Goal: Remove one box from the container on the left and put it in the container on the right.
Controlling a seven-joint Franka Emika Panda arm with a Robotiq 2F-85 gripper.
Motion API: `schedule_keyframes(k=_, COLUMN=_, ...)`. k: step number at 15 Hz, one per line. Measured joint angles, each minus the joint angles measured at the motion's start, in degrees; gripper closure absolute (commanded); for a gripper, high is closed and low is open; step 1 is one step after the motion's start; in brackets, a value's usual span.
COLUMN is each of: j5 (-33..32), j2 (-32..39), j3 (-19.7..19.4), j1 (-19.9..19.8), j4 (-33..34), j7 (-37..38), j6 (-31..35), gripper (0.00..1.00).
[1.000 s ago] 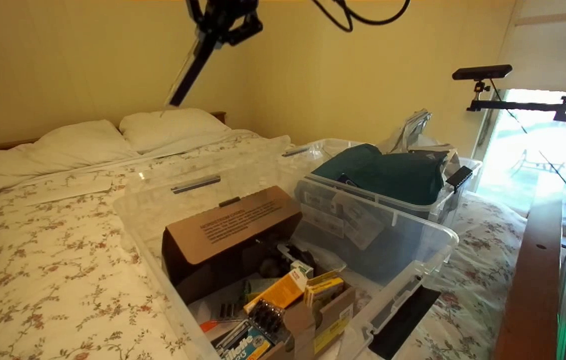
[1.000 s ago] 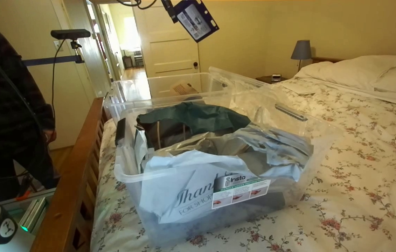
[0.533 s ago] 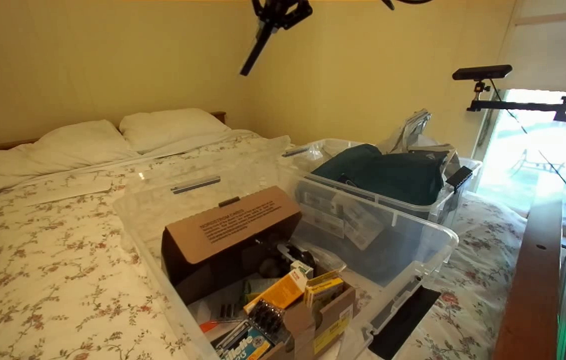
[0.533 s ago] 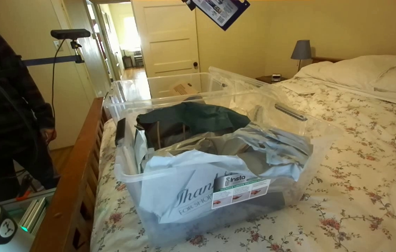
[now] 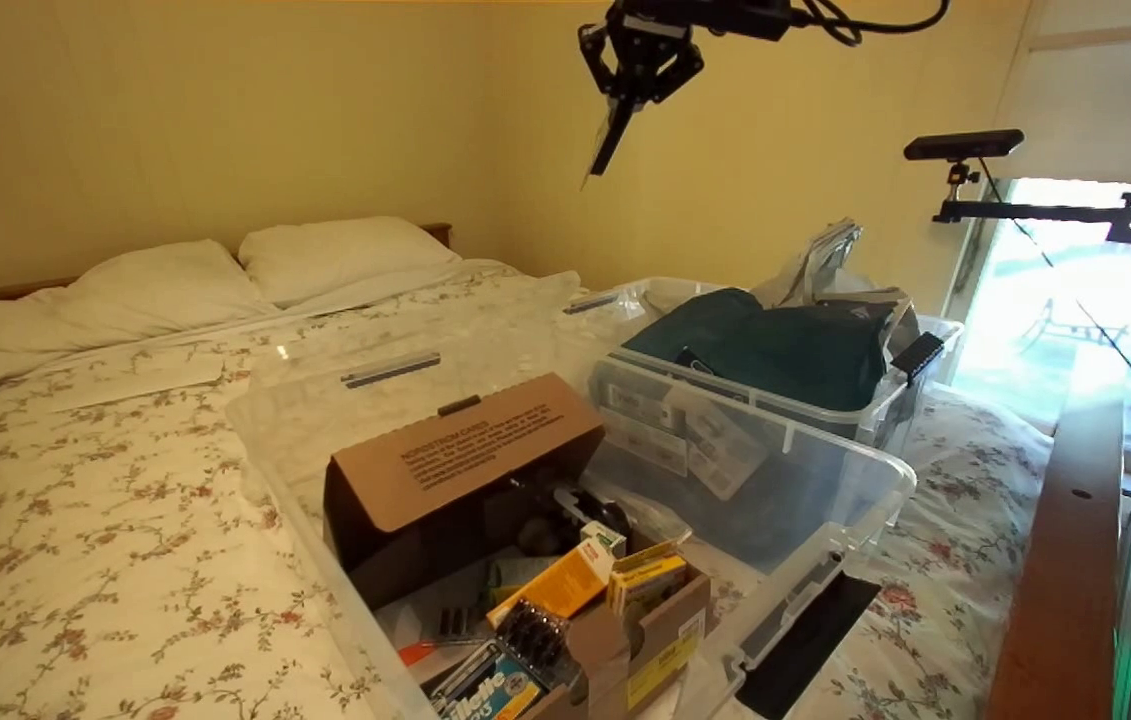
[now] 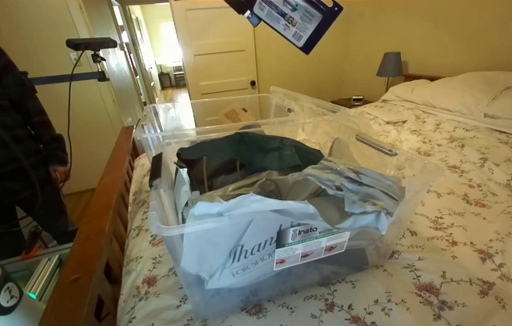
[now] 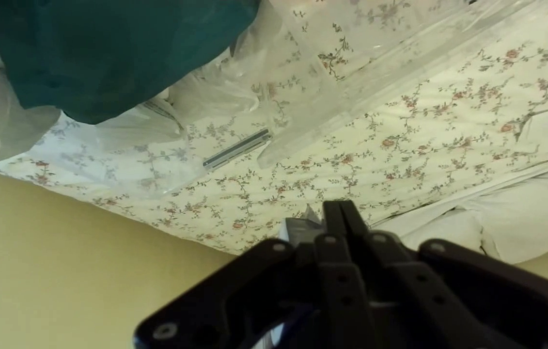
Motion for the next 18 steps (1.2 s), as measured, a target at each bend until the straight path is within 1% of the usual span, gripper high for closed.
schedule_keyframes(k=1, j5=0.16, j2=0.08, j3=1.48, j1=-1.25, j4=0.02, j7=-0.46, j6=-0.36, gripper=0.99)
schedule_keyframes(k=2, j5=0.73, j2=0.40, j3=3.92, j1=-3.47, j4=0.14, j7=-1.63, j6=-1.46, gripper=0.99)
schedule_keyframes(k=4, j5=4.14, j2=1.16, j3=7.77, j1=-7.82, j4=0.42, j7=-5.91, j6=-6.16, gripper=0.99)
schedule_keyframes(k=7, j5=10.10, j2=1.44, j3=11.25, j1=-14.35, j4=0.82, j7=-13.88, j6=-12.98, gripper=0.99)
schedule_keyframes(k=10, j5=18.19, j2=1.71, j3=12.75, j1=-19.87, j4=2.31, j7=-21.37, j6=-17.65, gripper=0.99)
schedule_keyframes(k=12, j5=24.05, j2=2.43, j3=13.20, j1=-22.43, j4=3.14, j7=-25.10, j6=-18.77, gripper=0.99)
schedule_keyframes(k=16, j5=34.33, j2=5.59, j3=13.66, j1=-25.33, j4=3.99, j7=-29.69, j6=-20.12, gripper=0.99)
schedule_keyframes(k=18, j5=36.87, j2=7.08, j3=13.61, j1=-26.64, j4=4.07, j7=-31.03, j6=-19.38, gripper=0.99)
